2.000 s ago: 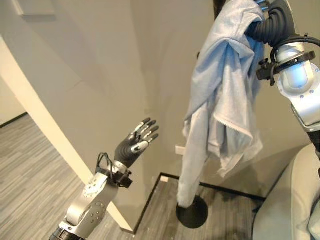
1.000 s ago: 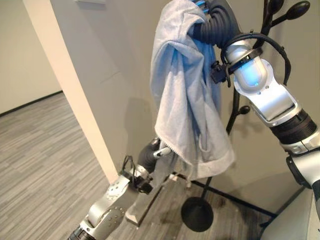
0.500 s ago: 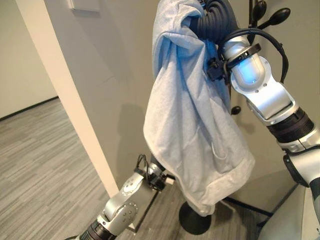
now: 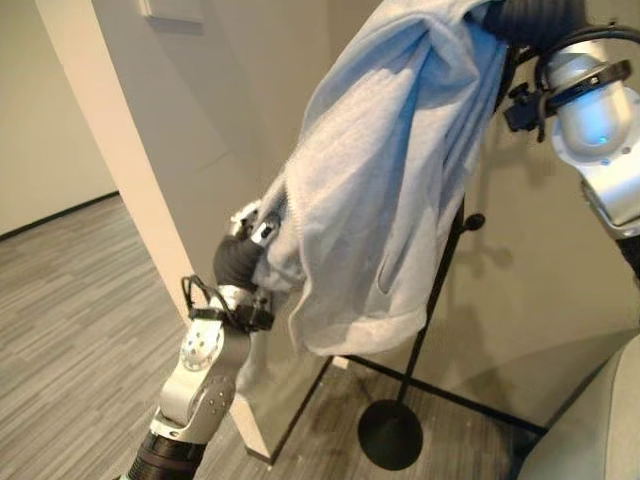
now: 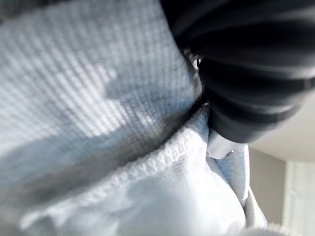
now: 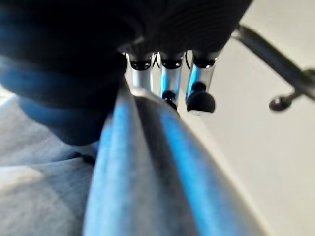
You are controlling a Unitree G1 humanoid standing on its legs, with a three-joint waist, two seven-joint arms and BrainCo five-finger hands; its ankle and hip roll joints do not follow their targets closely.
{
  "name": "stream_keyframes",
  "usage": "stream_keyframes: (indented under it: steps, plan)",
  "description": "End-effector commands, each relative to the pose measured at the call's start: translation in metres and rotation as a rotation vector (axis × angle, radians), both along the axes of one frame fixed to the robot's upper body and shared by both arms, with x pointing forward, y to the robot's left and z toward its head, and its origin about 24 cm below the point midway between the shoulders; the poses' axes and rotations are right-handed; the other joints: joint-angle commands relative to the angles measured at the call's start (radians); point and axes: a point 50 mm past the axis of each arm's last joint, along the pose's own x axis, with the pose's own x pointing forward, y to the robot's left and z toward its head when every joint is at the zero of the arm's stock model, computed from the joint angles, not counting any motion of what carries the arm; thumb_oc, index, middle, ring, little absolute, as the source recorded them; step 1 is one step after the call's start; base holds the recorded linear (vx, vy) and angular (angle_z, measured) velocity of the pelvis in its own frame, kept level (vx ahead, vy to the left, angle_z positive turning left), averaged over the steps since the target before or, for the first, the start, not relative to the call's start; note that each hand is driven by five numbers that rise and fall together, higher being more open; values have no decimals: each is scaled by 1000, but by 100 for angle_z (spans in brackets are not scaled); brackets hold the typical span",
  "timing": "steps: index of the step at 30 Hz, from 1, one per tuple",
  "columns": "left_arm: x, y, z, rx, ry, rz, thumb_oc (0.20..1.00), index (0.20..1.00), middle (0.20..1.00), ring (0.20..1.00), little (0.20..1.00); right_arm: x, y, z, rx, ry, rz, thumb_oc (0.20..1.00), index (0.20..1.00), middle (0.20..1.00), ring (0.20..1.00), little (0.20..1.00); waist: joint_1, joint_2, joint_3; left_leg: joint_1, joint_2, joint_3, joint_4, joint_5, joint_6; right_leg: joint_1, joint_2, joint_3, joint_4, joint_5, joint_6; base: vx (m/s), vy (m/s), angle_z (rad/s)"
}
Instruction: Hang the clothes on the sofa on the clothes rack.
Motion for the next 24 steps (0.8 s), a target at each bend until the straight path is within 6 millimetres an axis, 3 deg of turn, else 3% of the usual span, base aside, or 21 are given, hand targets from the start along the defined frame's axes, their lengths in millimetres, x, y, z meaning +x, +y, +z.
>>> stream_keyframes:
  steps: [1,6,14,16,24]
  plan:
    - [0,16,27,75,-142,112,200,200,200,200,200,-11,-28,39,69,-106,-86,200,200,200,200,200,1,-16,-25,-5,-38,86,11,-118,60,-66,-66,6,68,-7,45,14,-33,2]
    - [16,17,43,147,-191,173,200,200,200,200,200,-9,-39,28,10,-54,-132,200,200,200,200,200,-13,-7,-25,-8,-29,96,11,-117,53,-66,-52,13,62,-18,40,15,-29,-4]
    - [44,9,70,304,-274,230,200,200,200,200,200,-5,-78,9,-1,36,-251,200,200,200,200,200,-43,5,-31,-38,-1,119,11,-107,35,-62,-11,33,-8,-21,29,21,-50,-12]
    - [55,3,76,347,-276,232,200,200,200,200,200,3,-87,-4,-1,98,-287,200,200,200,200,200,-55,9,-36,-47,9,130,11,-105,28,-56,4,42,-43,-18,27,38,-63,-18]
    - [84,-8,89,422,-258,260,200,200,200,200,200,21,-86,-21,-20,194,-306,200,200,200,200,200,-69,8,-52,-66,44,168,11,-104,1,-39,44,63,-132,-8,19,67,-74,-18]
